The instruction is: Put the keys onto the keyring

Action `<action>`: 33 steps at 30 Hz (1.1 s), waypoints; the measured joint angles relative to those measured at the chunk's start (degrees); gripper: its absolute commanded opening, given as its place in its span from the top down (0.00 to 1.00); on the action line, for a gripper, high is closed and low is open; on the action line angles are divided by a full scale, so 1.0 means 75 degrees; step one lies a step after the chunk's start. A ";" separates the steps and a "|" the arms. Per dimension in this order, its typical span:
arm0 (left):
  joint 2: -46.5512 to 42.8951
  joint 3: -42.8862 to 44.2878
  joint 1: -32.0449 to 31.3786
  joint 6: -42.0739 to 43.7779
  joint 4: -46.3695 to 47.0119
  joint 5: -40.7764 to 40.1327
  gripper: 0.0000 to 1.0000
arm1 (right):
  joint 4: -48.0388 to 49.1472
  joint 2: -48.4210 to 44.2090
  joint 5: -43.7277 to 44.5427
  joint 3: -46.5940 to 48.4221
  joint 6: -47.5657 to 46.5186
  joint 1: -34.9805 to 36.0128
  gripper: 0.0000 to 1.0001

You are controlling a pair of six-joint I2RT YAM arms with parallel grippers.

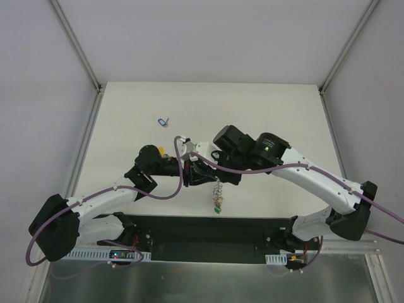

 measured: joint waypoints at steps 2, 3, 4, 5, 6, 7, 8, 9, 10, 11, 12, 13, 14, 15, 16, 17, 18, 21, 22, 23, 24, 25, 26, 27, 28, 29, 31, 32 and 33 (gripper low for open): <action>0.0023 0.0015 0.0000 -0.0003 -0.0006 0.0000 0.75 | 0.0026 -0.0020 -0.0017 -0.0032 0.0000 0.0000 0.99; 0.0026 0.0015 0.0000 -0.0003 -0.0009 -0.0009 0.75 | 0.0064 -0.0041 -0.0029 -0.0064 -0.0003 0.0000 0.99; 0.0026 0.0017 0.0000 -0.0003 -0.0009 -0.0015 0.75 | 0.0090 -0.0050 -0.0032 -0.0076 -0.0003 0.0000 0.99; 0.0026 0.0017 0.0000 -0.0003 -0.0003 -0.0026 0.78 | 0.0117 -0.0058 -0.0032 -0.0085 -0.0003 0.0000 0.99; 0.0023 0.0017 0.0000 -0.0003 0.0000 -0.0035 0.78 | 0.0166 -0.0073 -0.0035 -0.0111 0.0000 0.0000 0.99; 0.0023 0.0017 0.0000 -0.0003 0.0000 -0.0041 0.79 | 0.0192 -0.0082 -0.0035 -0.0137 0.0000 0.0000 0.99; 0.0023 0.0017 0.0000 -0.0006 -0.0003 -0.0044 0.78 | 0.0236 -0.0102 -0.0035 -0.0178 0.0003 0.0000 0.99; 0.0023 0.0017 0.0000 -0.0006 -0.0003 -0.0047 0.78 | 0.0271 -0.0114 -0.0035 -0.0201 0.0006 0.0000 0.99; 0.0023 0.0017 0.0000 -0.0006 0.0000 -0.0044 0.78 | 0.0294 -0.0119 -0.0038 -0.0213 0.0006 0.0000 0.99; 0.0020 0.0017 0.0000 -0.0006 0.0003 -0.0041 0.76 | 0.0332 -0.0134 -0.0038 -0.0236 0.0009 0.0000 0.99; 0.0020 0.0017 0.0000 -0.0006 0.0003 -0.0038 0.76 | 0.0379 -0.0157 -0.0041 -0.0280 0.0012 0.0003 0.99; 0.0020 0.0017 0.0000 -0.0006 -0.0003 -0.0038 0.75 | 0.0425 -0.0184 -0.0041 -0.0323 0.0020 0.0003 0.99; 0.0020 0.0015 0.0000 -0.0009 -0.0009 -0.0038 0.75 | 0.0478 -0.0210 -0.0041 -0.0364 0.0026 0.0003 0.99; 0.0006 0.0015 0.0000 -0.0012 -0.0012 -0.0041 0.72 | 0.0527 -0.0239 -0.0038 -0.0402 0.0029 0.0006 0.99; -0.0023 0.0000 0.0000 -0.0015 -0.0015 -0.0044 0.71 | 0.0568 -0.0268 -0.0038 -0.0425 0.0029 0.0006 0.99; -0.0079 -0.0035 0.0000 -0.0017 -0.0015 -0.0079 0.70 | 0.0624 -0.0297 -0.0032 -0.0446 0.0032 0.0006 0.99; -0.0157 -0.0079 0.0000 -0.0017 -0.0023 -0.0131 0.69 | 0.0662 -0.0326 -0.0029 -0.0449 0.0035 0.0006 0.99; -0.0490 -0.0251 -0.0003 0.0006 -0.0134 -0.0242 0.68 | 0.0868 -0.0443 -0.0032 -0.0460 0.0064 0.0003 0.99; -0.0589 -0.0289 -0.0003 0.0038 -0.0230 -0.0259 0.68 | 0.0968 -0.0493 -0.0035 -0.0463 0.0073 0.0003 0.99; -0.0662 -0.0312 -0.0003 0.0064 -0.0306 -0.0274 0.68 | 0.1052 -0.0548 -0.0038 -0.0475 0.0079 0.0003 0.99; -0.0708 -0.0315 -0.0003 0.0099 -0.0361 -0.0297 0.68 | 0.1110 -0.0592 -0.0047 -0.0478 0.0085 0.0003 0.99; -0.0731 -0.0315 -0.0003 0.0125 -0.0364 -0.0323 0.68 | 0.1148 -0.0624 -0.0052 -0.0478 0.0082 0.0003 0.99; -0.0737 -0.0315 -0.0003 0.0149 -0.0364 -0.0347 0.68 | 0.1177 -0.0638 -0.0058 -0.0481 0.0085 0.0000 0.99; -0.0740 -0.0315 -0.0003 0.0166 -0.0370 -0.0358 0.68 | 0.1201 -0.0641 -0.0061 -0.0484 0.0085 -0.0003 0.99; -0.0737 -0.0315 -0.0003 0.0175 -0.0379 -0.0361 0.68 | 0.1209 -0.0641 -0.0064 -0.0487 0.0085 -0.0003 0.99; -0.0731 -0.0312 -0.0003 0.0181 -0.0393 -0.0361 0.68 | 0.1212 -0.0641 -0.0073 -0.0495 0.0085 -0.0003 0.99; -0.0702 -0.0309 -0.0003 0.0189 -0.0455 -0.0361 0.69 | 0.1241 -0.0641 -0.0102 -0.0510 0.0085 -0.0003 0.99; -0.0682 -0.0306 -0.0003 0.0189 -0.0481 -0.0358 0.69 | 0.1265 -0.0641 -0.0114 -0.0522 0.0085 -0.0003 0.99; -0.0664 -0.0297 -0.0003 0.0192 -0.0495 -0.0358 0.69 | 0.1262 -0.0638 -0.0114 -0.0536 0.0085 -0.0003 0.99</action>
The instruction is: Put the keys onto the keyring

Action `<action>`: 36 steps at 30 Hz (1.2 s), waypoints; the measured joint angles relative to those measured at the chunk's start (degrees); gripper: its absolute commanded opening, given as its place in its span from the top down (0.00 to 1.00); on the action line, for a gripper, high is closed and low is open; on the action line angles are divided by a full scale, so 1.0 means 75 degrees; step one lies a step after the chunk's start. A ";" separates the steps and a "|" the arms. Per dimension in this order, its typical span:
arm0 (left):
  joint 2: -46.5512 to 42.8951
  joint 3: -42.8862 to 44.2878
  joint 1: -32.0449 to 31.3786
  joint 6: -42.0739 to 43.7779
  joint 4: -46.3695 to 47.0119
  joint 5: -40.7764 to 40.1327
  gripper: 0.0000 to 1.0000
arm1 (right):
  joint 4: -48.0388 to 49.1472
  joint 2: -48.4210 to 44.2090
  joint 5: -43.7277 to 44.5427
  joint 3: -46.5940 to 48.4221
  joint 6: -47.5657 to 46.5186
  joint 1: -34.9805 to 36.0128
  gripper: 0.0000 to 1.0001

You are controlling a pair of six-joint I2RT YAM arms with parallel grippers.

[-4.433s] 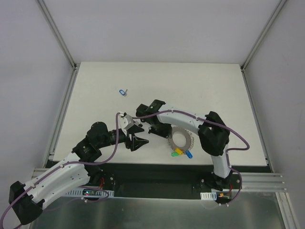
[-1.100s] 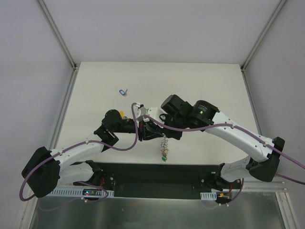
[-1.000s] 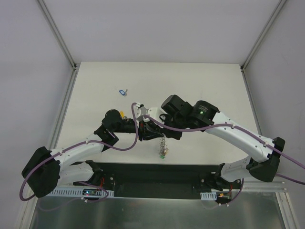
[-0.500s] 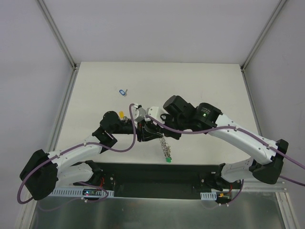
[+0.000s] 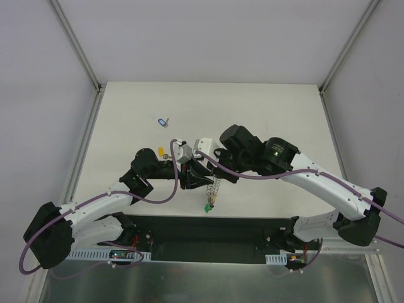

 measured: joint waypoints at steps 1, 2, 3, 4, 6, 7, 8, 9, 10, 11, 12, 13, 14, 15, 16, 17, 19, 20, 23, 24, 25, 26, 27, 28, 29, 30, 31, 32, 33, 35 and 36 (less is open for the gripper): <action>0.0012 0.0026 -0.0003 0.0003 -0.0044 0.0000 0.69 | 0.0006 0.0000 -0.0003 -0.0023 0.0000 -0.0003 0.99; 0.0017 0.0044 -0.0003 0.0009 -0.0087 0.0000 0.70 | 0.0017 -0.0003 -0.0009 -0.0038 0.0000 -0.0006 0.99; 0.0023 0.0064 -0.0003 0.0012 -0.0119 0.0000 0.70 | 0.0020 -0.0003 -0.0017 -0.0041 0.0000 -0.0006 0.99; 0.0026 0.0085 -0.0003 0.0012 -0.0149 0.0000 0.70 | 0.0035 -0.0003 -0.0032 -0.0041 -0.0003 -0.0006 0.99; 0.0029 0.0114 -0.0003 0.0015 -0.0160 0.0000 0.70 | 0.0061 -0.0003 -0.0041 -0.0041 -0.0003 -0.0006 0.99; 0.0029 0.0117 -0.0003 0.0012 -0.0166 0.0000 0.70 | 0.0061 -0.0003 -0.0052 -0.0041 -0.0003 -0.0006 0.99; 0.0029 0.0117 0.0000 0.0012 -0.0169 0.0000 0.70 | 0.0064 -0.0003 -0.0058 -0.0047 0.0000 -0.0006 0.99; 0.0029 0.0117 0.0000 0.0012 -0.0175 0.0000 0.70 | 0.0064 -0.0003 -0.0058 -0.0052 0.0000 -0.0006 0.99; 0.0029 0.0117 0.0000 0.0012 -0.0178 0.0000 0.71 | 0.0076 -0.0003 -0.0061 -0.0070 0.0000 -0.0006 0.99; 0.0029 0.0117 0.0000 0.0012 -0.0181 0.0000 0.71 | 0.0093 -0.0003 -0.0064 -0.0099 0.0000 -0.0006 0.99; 0.0029 0.0117 0.0000 0.0015 -0.0184 0.0000 0.72 | 0.0122 -0.0003 -0.0070 -0.0131 0.0000 -0.0006 0.99; 0.0029 0.0119 -0.0003 0.0012 -0.0184 0.0000 0.72 | 0.0125 -0.0003 -0.0070 -0.0157 0.0000 -0.0006 0.99; 0.0029 0.0125 -0.0003 0.0012 -0.0187 0.0000 0.73 | 0.0125 -0.0003 -0.0073 -0.0166 0.0000 -0.0006 0.99; 0.0029 0.0134 -0.0003 0.0012 -0.0195 0.0000 0.74 | 0.0131 -0.0003 -0.0076 -0.0166 0.0000 -0.0006 0.99; 0.0029 0.0146 -0.0003 0.0012 -0.0207 0.0000 0.74 | 0.0146 -0.0003 -0.0085 -0.0166 0.0000 -0.0006 0.99; 0.0029 0.0157 -0.0003 0.0012 -0.0213 0.0000 0.77 | 0.0160 -0.0003 -0.0087 -0.0166 0.0000 -0.0006 0.99; 0.0029 0.0181 0.0000 0.0012 -0.0233 0.0000 0.79 | 0.0169 -0.0003 -0.0090 -0.0166 0.0000 -0.0006 0.99; 0.0029 0.0192 0.0000 0.0012 -0.0251 0.0000 0.80 | 0.0169 -0.0003 -0.0093 -0.0169 0.0003 -0.0006 0.99; 0.0029 0.0210 0.0000 0.0015 -0.0315 0.0000 0.82 | 0.0166 -0.0003 -0.0111 -0.0169 0.0006 -0.0006 0.99; 0.0029 0.0213 0.0000 0.0012 -0.0318 0.0000 0.82 | 0.0166 -0.0003 -0.0117 -0.0175 0.0006 -0.0006 0.99; 0.0029 0.0216 0.0000 0.0015 -0.0318 0.0000 0.83 | 0.0169 -0.0003 -0.0117 -0.0181 0.0006 -0.0006 0.99; 0.0029 0.0216 0.0000 0.0012 -0.0321 0.0003 0.83 | 0.0169 -0.0003 -0.0119 -0.0192 0.0009 -0.0006 0.99; 0.0029 0.0216 0.0000 0.0012 -0.0326 0.0003 0.83 | 0.0172 -0.0003 -0.0122 -0.0207 0.0009 -0.0006 0.99; 0.0029 0.0216 0.0000 0.0012 -0.0332 0.0003 0.83 | 0.0175 -0.0003 -0.0122 -0.0221 0.0009 -0.0006 0.99; 0.0029 0.0216 0.0000 0.0012 -0.0341 0.0003 0.83 | 0.0184 -0.0003 -0.0125 -0.0239 0.0009 -0.0006 0.99; 0.0029 0.0216 0.0000 0.0012 -0.0358 0.0003 0.80 | 0.0187 -0.0003 -0.0125 -0.0254 0.0009 -0.0006 0.99; 0.0029 0.0219 0.0000 0.0012 -0.0385 0.0003 0.80 | 0.0189 -0.0003 -0.0128 -0.0256 0.0009 -0.0006 0.99; 0.0029 0.0224 0.0000 0.0009 -0.0405 0.0003 0.80 | 0.0192 -0.0003 -0.0128 -0.0262 0.0009 -0.0006 0.99; 0.0029 0.0236 0.0000 0.0009 -0.0437 0.0009 0.80 | 0.0195 -0.0003 -0.0131 -0.0262 0.0009 -0.0006 0.99; 0.0020 0.0256 0.0000 0.0009 -0.0495 0.0009 0.81 | 0.0201 -0.0003 -0.0131 -0.0265 0.0009 -0.0006 0.99; 0.0015 0.0262 0.0000 0.0006 -0.0525 0.0012 0.82 | 0.0201 -0.0003 -0.0128 -0.0265 0.0009 -0.0006 0.99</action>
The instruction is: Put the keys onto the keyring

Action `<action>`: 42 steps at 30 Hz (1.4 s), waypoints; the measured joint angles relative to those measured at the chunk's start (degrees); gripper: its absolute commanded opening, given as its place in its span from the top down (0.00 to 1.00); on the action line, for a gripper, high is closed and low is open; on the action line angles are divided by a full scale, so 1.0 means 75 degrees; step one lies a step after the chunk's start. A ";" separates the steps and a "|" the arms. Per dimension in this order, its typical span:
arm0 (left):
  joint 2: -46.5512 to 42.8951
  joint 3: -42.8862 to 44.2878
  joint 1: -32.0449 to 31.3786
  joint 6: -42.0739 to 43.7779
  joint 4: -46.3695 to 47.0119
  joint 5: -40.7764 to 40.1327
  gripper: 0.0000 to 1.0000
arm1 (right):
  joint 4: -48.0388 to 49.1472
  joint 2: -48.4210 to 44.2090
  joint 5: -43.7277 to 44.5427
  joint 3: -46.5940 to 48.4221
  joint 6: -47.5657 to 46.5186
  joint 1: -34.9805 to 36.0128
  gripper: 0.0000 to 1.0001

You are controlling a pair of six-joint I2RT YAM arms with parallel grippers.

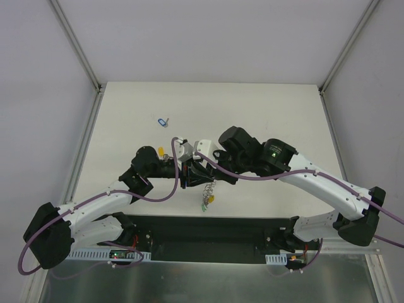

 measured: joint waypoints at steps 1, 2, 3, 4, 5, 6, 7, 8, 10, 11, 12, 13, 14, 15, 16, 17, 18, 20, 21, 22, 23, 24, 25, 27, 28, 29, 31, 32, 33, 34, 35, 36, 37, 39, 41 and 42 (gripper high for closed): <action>-0.0009 0.0012 0.0000 0.0003 -0.0029 0.0000 0.83 | 0.0000 0.0000 -0.0003 0.0000 0.0000 0.0000 0.99; -0.0015 0.0023 0.0000 0.0003 -0.0044 0.0000 0.83 | 0.0000 0.0000 -0.0015 0.0000 0.0000 0.0000 0.99; -0.0017 0.0032 0.0000 0.0003 -0.0050 0.0000 0.84 | 0.0000 0.0003 -0.0020 0.0000 0.0000 0.0000 0.99; -0.0017 0.0041 0.0000 0.0000 -0.0064 0.0003 0.85 | -0.0003 0.0000 -0.0032 0.0000 0.0003 0.0000 0.99; -0.0017 0.0050 0.0000 0.0003 -0.0085 0.0003 0.87 | -0.0003 0.0000 -0.0044 0.0000 0.0003 0.0000 0.99; -0.0017 0.0052 0.0000 0.0003 -0.0093 0.0003 0.89 | -0.0003 0.0000 -0.0047 0.0000 0.0006 0.0000 0.99; -0.0017 0.0052 0.0000 0.0000 -0.0102 0.0003 0.90 | -0.0006 0.0000 -0.0050 0.0000 0.0012 0.0000 0.99; -0.0017 0.0052 0.0000 0.0003 -0.0117 0.0003 0.94 | -0.0012 0.0000 -0.0061 0.0000 0.0023 0.0000 0.99; -0.0023 0.0058 0.0000 0.0009 -0.0146 0.0003 0.99 | -0.0020 0.0003 -0.0096 0.0000 0.0044 0.0000 0.99; -0.0023 0.0064 0.0000 0.0003 -0.0160 0.0003 1.00 | -0.0026 0.0003 -0.0105 0.0000 0.0050 0.0000 0.99; -0.0029 0.0067 0.0000 0.0003 -0.0178 0.0009 1.00 | -0.0020 0.0003 -0.0102 0.0000 0.0050 -0.0003 0.99; -0.0038 0.0067 0.0000 0.0003 -0.0192 0.0012 1.00 | -0.0017 0.0003 -0.0111 0.0000 0.0050 -0.0009 0.98; -0.0044 0.0067 0.0000 0.0003 -0.0201 0.0009 1.00 | -0.0015 0.0003 -0.0111 0.0000 0.0050 -0.0009 0.99; -0.0052 0.0070 0.0000 0.0006 -0.0210 0.0006 1.00 | -0.0006 0.0003 -0.0111 -0.0003 0.0050 -0.0009 0.98; -0.0067 0.0067 0.0000 0.0006 -0.0230 -0.0003 1.00 | 0.0017 0.0003 -0.0111 -0.0017 0.0058 -0.0012 0.97; -0.0085 0.0067 0.0000 0.0006 -0.0254 -0.0023 1.00 | 0.0044 0.0000 -0.0111 -0.0032 0.0076 -0.0015 0.95; -0.0111 0.0067 0.0000 0.0006 -0.0297 -0.0061 1.00 | 0.0087 0.0000 -0.0111 -0.0052 0.0108 -0.0015 0.93; -0.0181 0.0064 0.0000 0.0006 -0.0402 -0.0166 1.00 | 0.0251 -0.0035 -0.0134 -0.0163 0.0181 -0.0052 0.85; -0.0233 0.0044 0.0000 0.0006 -0.0452 -0.0271 1.00 | 0.0379 -0.0079 -0.0154 -0.0242 0.0245 -0.0076 0.83; -0.0294 0.0017 0.0000 0.0000 -0.0484 -0.0344 1.00 | 0.0525 -0.0137 -0.0192 -0.0338 0.0321 -0.0119 0.79; -0.0379 -0.0023 0.0000 0.0000 -0.0484 -0.0449 1.00 | 0.0685 -0.0219 -0.0227 -0.0449 0.0376 -0.0169 0.77; -0.0472 -0.0082 0.0000 0.0000 -0.0472 -0.0554 1.00 | 0.0895 -0.0347 -0.0321 -0.0618 0.0469 -0.0239 0.72; -0.0577 -0.0152 0.0000 -0.0003 -0.0446 -0.0688 1.00 | 0.1078 -0.0481 -0.0443 -0.0766 0.0580 -0.0338 0.70; -0.0778 -0.0300 0.0000 -0.0023 -0.0361 -0.0959 1.00 | 0.1574 -0.0799 -0.0723 -0.1122 0.0810 -0.0562 0.64; -0.0883 -0.0367 0.0000 -0.0032 -0.0329 -0.1102 1.00 | 0.1851 -0.0991 -0.0868 -0.1346 0.0959 -0.0729 0.63; -0.0953 -0.0414 0.0000 -0.0058 -0.0294 -0.1218 1.00 | 0.2122 -0.1195 -0.1005 -0.1574 0.1134 -0.0903 0.63; -0.1093 -0.0525 0.0000 -0.0140 -0.0119 -0.1501 1.00 | 0.2873 -0.1649 -0.1247 -0.2157 0.1451 -0.1250 0.63; -0.1139 -0.0574 0.0003 -0.0207 0.0000 -0.1635 1.00 | 0.3206 -0.1888 -0.1378 -0.2463 0.1658 -0.1431 0.63; -0.1186 -0.0624 0.0003 -0.0268 0.0111 -0.1749 1.00 | 0.3579 -0.2107 -0.1513 -0.2771 0.1877 -0.1585 0.63; -0.1221 -0.0676 0.0006 -0.0350 0.0245 -0.1874 1.00 | 0.3981 -0.2311 -0.1635 -0.3077 0.2069 -0.1734 0.63; -0.1239 -0.0734 0.0009 -0.0449 0.0417 -0.1964 1.00 | 0.4217 -0.2430 -0.1728 -0.3279 0.2221 -0.1842 0.63; -0.1256 -0.0772 0.0009 -0.0545 0.0539 -0.2069 1.00 | 0.4578 -0.2553 -0.1865 -0.3520 0.2419 -0.1950 0.64; -0.1259 -0.0810 0.0012 -0.0641 0.0708 -0.2130 1.00 | 0.4779 -0.2594 -0.1958 -0.3637 0.2535 -0.2008 0.64; -0.1256 -0.0848 0.0012 -0.0860 0.0991 -0.2244 1.00 | 0.5319 -0.2617 -0.2186 -0.3858 0.2771 -0.2110 0.65; -0.1241 -0.0851 0.0026 -0.1058 0.1265 -0.2285 1.00 | 0.5738 -0.2617 -0.2375 -0.4001 0.2929 -0.2165 0.65; -0.1221 -0.0851 0.0055 -0.1174 0.1448 -0.2291 1.00 | 0.5939 -0.2617 -0.2492 -0.4045 0.3002 -0.2186 0.66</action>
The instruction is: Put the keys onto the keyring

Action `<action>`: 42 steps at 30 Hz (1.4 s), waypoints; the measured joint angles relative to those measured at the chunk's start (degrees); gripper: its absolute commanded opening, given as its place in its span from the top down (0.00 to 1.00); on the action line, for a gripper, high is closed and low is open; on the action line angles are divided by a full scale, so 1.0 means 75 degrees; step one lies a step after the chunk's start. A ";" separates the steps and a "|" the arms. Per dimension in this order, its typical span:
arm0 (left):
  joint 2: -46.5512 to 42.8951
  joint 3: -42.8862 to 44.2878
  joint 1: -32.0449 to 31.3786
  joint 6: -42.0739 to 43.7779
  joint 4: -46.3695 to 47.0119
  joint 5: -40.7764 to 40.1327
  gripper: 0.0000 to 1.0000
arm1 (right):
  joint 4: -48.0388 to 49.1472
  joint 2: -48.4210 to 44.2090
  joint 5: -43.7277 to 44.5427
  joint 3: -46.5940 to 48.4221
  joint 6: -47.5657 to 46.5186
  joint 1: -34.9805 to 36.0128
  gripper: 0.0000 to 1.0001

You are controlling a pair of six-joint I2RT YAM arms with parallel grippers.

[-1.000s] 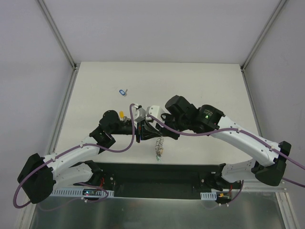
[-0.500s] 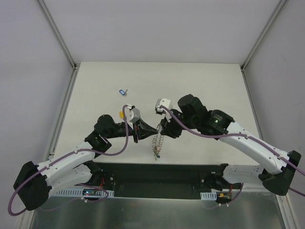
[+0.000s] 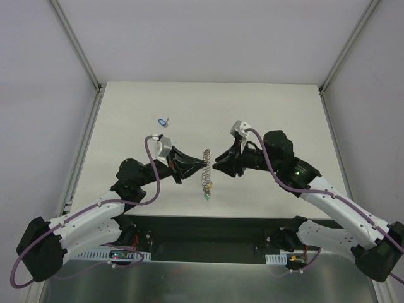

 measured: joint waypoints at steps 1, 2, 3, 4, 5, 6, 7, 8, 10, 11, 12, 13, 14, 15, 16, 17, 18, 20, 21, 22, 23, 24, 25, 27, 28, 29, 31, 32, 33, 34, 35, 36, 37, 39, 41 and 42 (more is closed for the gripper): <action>0.0012 0.0000 0.0003 -0.0067 0.0114 -0.0006 1.00 | 0.0140 0.0000 -0.0064 -0.0017 0.0035 -0.0015 0.66; 0.0035 0.0000 0.0006 -0.0160 0.0233 -0.0006 1.00 | 0.0294 0.0000 -0.0137 -0.0020 0.0067 -0.0026 0.66; 0.0067 0.0003 0.0006 -0.0248 0.0353 -0.0012 1.00 | 0.0458 0.0000 -0.0233 -0.0020 0.0102 -0.0038 0.67; 0.0099 0.0003 0.0003 -0.0297 0.0452 -0.0012 1.00 | 0.0603 0.0000 -0.0323 -0.0020 0.0125 -0.0061 0.67; 0.0131 0.0003 0.0003 -0.0356 0.0519 -0.0009 1.00 | 0.0729 0.0000 -0.0414 -0.0020 0.0143 -0.0093 0.67; 0.0166 0.0003 0.0003 -0.0411 0.0580 -0.0006 1.00 | 0.0833 0.0000 -0.0495 -0.0020 0.0172 -0.0122 0.67; 0.0187 0.0003 0.0003 -0.0446 0.0609 -0.0006 1.00 | 0.0933 0.0003 -0.0586 -0.0020 0.0195 -0.0172 0.67; 0.0210 0.0003 0.0003 -0.0475 0.0653 -0.0006 1.00 | 0.1011 0.0003 -0.0685 -0.0020 0.0204 -0.0224 0.67; 0.0245 0.0020 0.0003 -0.0542 0.0714 -0.0003 1.00 | 0.1157 0.0009 -0.0886 -0.0020 0.0245 -0.0318 0.67; 0.0262 0.0032 0.0003 -0.0583 0.0752 0.0000 1.00 | 0.1212 0.0017 -0.0976 -0.0020 0.0259 -0.0356 0.67; 0.0271 0.0041 0.0003 -0.0612 0.0778 -0.0003 1.00 | 0.1247 0.0026 -0.1058 -0.0020 0.0271 -0.0376 0.67; 0.0283 0.0052 0.0003 -0.0632 0.0822 0.0000 1.00 | 0.1291 0.0047 -0.1160 -0.0020 0.0280 -0.0411 0.67; 0.0300 0.0070 0.0003 -0.0641 0.0857 0.0006 1.00 | 0.1317 0.0061 -0.1259 -0.0020 0.0286 -0.0428 0.67; 0.0326 0.0099 0.0003 -0.0653 0.0880 0.0017 1.00 | 0.1323 0.0076 -0.1349 -0.0020 0.0297 -0.0443 0.67; 0.0358 0.0137 0.0003 -0.0659 0.0912 0.0026 1.00 | 0.1332 0.0099 -0.1445 -0.0020 0.0306 -0.0458 0.67; 0.0388 0.0175 0.0003 -0.0664 0.0941 0.0026 1.00 | 0.1338 0.0119 -0.1521 -0.0020 0.0309 -0.0466 0.66; 0.0414 0.0207 0.0003 -0.0667 0.0973 0.0029 1.00 | 0.1341 0.0137 -0.1597 -0.0020 0.0312 -0.0478 0.66; 0.0449 0.0245 0.0003 -0.0667 0.1014 0.0035 1.00 | 0.1341 0.0169 -0.1714 -0.0020 0.0312 -0.0493 0.67; 0.0475 0.0268 0.0003 -0.0673 0.1035 0.0047 1.00 | 0.1341 0.0189 -0.1781 -0.0020 0.0312 -0.0507 0.66; 0.0519 0.0297 0.0003 -0.0685 0.1064 0.0070 1.00 | 0.1343 0.0201 -0.1824 -0.0020 0.0312 -0.0516 0.66; 0.0557 0.0321 0.0003 -0.0691 0.1090 0.0093 1.00 | 0.1343 0.0221 -0.1877 -0.0020 0.0312 -0.0533 0.66; 0.0609 0.0338 0.0003 -0.0697 0.1142 0.0125 1.00 | 0.1346 0.0239 -0.1915 -0.0020 0.0312 -0.0554 0.67; 0.0656 0.0364 0.0006 -0.0714 0.1172 0.0166 1.00 | 0.1349 0.0256 -0.1958 -0.0020 0.0312 -0.0583 0.67; 0.0755 0.0428 0.0003 -0.0749 0.1195 0.0268 1.00 | 0.1352 0.0300 -0.2037 -0.0020 0.0312 -0.0632 0.68; 0.0796 0.0452 0.0006 -0.0772 0.1204 0.0306 1.00 | 0.1352 0.0321 -0.2084 -0.0020 0.0312 -0.0659 0.68; 0.0822 0.0463 0.0006 -0.0799 0.1221 0.0332 1.00 | 0.1352 0.0332 -0.2119 -0.0015 0.0312 -0.0685 0.68; 0.0868 0.0495 0.0006 -0.0819 0.1271 0.0431 1.00 | 0.1352 0.0341 -0.2238 -0.0012 0.0312 -0.0734 0.69; 0.0886 0.0519 0.0003 -0.0831 0.1288 0.0472 1.00 | 0.1355 0.0341 -0.2294 -0.0012 0.0312 -0.0755 0.69; 0.0909 0.0545 0.0006 -0.0836 0.1317 0.0530 1.00 | 0.1355 0.0341 -0.2334 -0.0003 0.0312 -0.0772 0.70; 0.0930 0.0580 0.0006 -0.0842 0.1335 0.0595 1.00 | 0.1361 0.0341 -0.2387 0.0003 0.0315 -0.0801 0.71; 0.0944 0.0603 0.0006 -0.0845 0.1343 0.0641 1.00 | 0.1373 0.0341 -0.2436 0.0006 0.0312 -0.0825 0.71; 0.0965 0.0629 0.0006 -0.0851 0.1343 0.0670 1.00 | 0.1370 0.0341 -0.2500 0.0020 0.0315 -0.0854 0.71; 0.0982 0.0650 0.0006 -0.0860 0.1358 0.0685 1.00 | 0.1364 0.0341 -0.2553 0.0047 0.0315 -0.0874 0.71; 0.1011 0.0685 0.0006 -0.0866 0.1428 0.0705 1.00 | 0.1364 0.0341 -0.2646 0.0090 0.0318 -0.0915 0.71; 0.1023 0.0691 0.0006 -0.0868 0.1510 0.0731 1.00 | 0.1370 0.0341 -0.2742 0.0134 0.0321 -0.0947 0.71; 0.1032 0.0697 0.0006 -0.0868 0.1547 0.0766 1.00 | 0.1370 0.0341 -0.2804 0.0149 0.0326 -0.0968 0.72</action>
